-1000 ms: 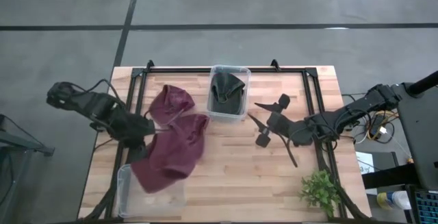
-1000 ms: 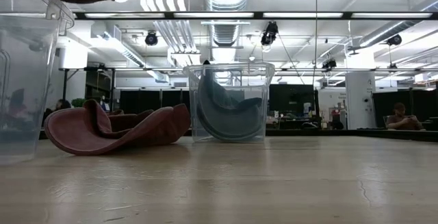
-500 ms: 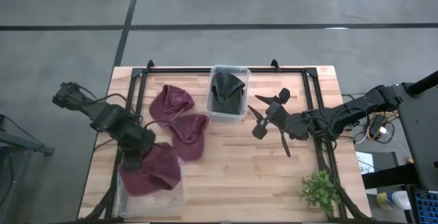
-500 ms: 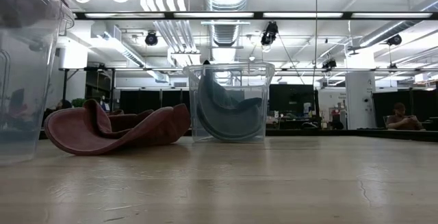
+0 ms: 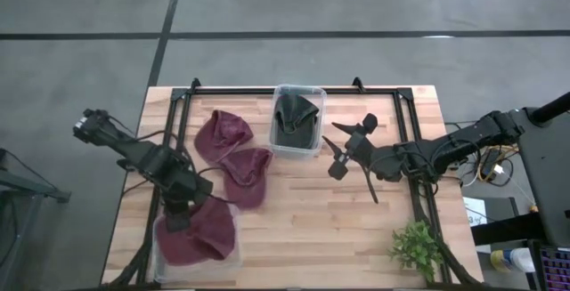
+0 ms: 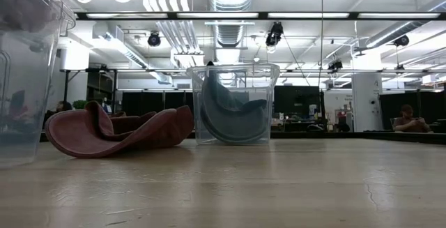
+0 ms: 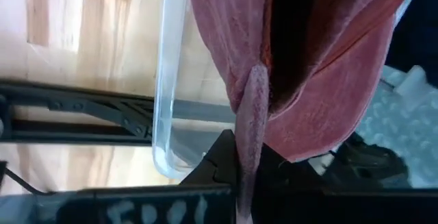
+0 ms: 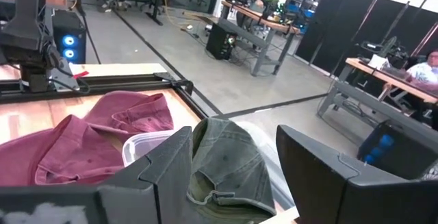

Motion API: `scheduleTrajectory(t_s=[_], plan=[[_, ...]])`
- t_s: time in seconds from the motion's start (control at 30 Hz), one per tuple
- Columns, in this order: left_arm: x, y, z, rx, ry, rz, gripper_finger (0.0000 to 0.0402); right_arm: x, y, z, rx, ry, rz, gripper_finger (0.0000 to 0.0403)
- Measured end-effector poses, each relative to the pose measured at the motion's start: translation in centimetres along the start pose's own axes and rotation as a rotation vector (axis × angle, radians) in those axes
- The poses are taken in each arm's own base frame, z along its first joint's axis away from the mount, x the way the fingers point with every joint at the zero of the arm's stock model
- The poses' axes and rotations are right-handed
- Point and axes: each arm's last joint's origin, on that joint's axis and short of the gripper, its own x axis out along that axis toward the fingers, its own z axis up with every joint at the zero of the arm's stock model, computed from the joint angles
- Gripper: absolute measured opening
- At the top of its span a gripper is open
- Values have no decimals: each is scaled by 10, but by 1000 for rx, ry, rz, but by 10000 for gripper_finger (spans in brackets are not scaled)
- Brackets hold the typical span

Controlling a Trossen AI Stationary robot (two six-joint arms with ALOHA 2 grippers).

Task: Pick and place caps into container
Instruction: Put the bottom red cap into the bottom transparent container

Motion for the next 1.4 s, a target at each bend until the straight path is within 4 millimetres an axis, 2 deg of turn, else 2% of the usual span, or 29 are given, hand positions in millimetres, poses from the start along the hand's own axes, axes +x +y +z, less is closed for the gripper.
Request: scheduleTrajectory(t_s=[0.3, 0.73, 1.0, 1.13, 1.4], plan=[[16, -13, 16, 4, -1, -41, 12, 0, 0, 0, -1, 0, 0, 208], [39, -17, 28, -108, 85, 46, 13, 0, 0, 0, -4, -1, 0, 208], [46, -19, 34, -161, 105, 70, 17, 0, 0, 0, -4, -1, 0, 208], [49, -19, 37, -186, 104, 88, 38, 0, 0, 0, -4, -1, 0, 208], [50, -20, 38, -223, 102, 98, 122, 0, 0, 0, -2, 0, 0, 208]])
